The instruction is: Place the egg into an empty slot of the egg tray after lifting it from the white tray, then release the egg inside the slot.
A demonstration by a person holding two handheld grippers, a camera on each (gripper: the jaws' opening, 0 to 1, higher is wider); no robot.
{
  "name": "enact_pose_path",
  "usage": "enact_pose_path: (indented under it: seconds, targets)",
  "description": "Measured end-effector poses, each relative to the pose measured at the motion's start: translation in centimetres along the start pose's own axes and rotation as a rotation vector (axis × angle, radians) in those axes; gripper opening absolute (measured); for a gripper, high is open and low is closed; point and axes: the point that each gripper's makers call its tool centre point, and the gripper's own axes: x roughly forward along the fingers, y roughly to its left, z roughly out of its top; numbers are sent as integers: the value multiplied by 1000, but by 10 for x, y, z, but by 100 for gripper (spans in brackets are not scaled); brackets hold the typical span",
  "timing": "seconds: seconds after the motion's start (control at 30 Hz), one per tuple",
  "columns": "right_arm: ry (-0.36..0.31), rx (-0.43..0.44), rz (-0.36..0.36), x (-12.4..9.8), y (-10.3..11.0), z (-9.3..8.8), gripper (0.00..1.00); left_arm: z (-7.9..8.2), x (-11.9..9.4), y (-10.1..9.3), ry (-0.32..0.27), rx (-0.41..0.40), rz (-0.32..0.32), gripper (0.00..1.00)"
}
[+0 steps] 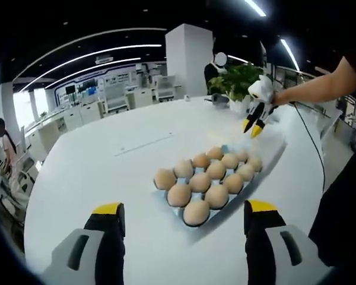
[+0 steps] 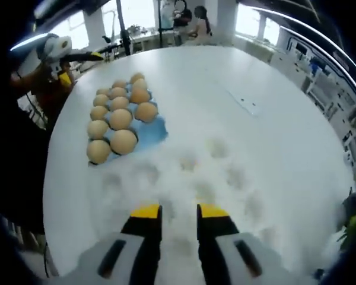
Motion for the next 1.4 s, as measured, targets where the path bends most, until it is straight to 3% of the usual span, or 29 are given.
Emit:
enact_pose_path:
  seconds: [0.17, 0.4, 0.57, 0.87, 0.93, 1.1, 1.2, 1.4]
  targets:
    - [5, 3, -30, -11, -6, -16, 23, 5, 6, -7, -7, -2, -7, 82]
    - [-41, 93, -212, -49, -57, -41, 23, 10, 9, -12, -17, -16, 4, 81]
    - [-38, 123, -290, -65, -81, -61, 23, 9, 11, -15, -9, -28, 3, 81]
    - [31, 114, -268, -60, -82, -88, 25, 13, 13, -24, 2, -32, 5, 79]
    - [46, 55, -257, -60, -82, -88, 25, 14, 13, -26, 10, -24, 5, 79]
    - [34, 177, -202, -58, -84, -93, 26, 16, 12, -27, 11, -25, 11, 78]
    - [38, 123, -182, -56, -85, -92, 26, 15, 11, -29, 20, -26, 6, 73]
    - [13, 229, -132, -53, -88, -94, 26, 14, 7, -21, 13, -43, 35, 75]
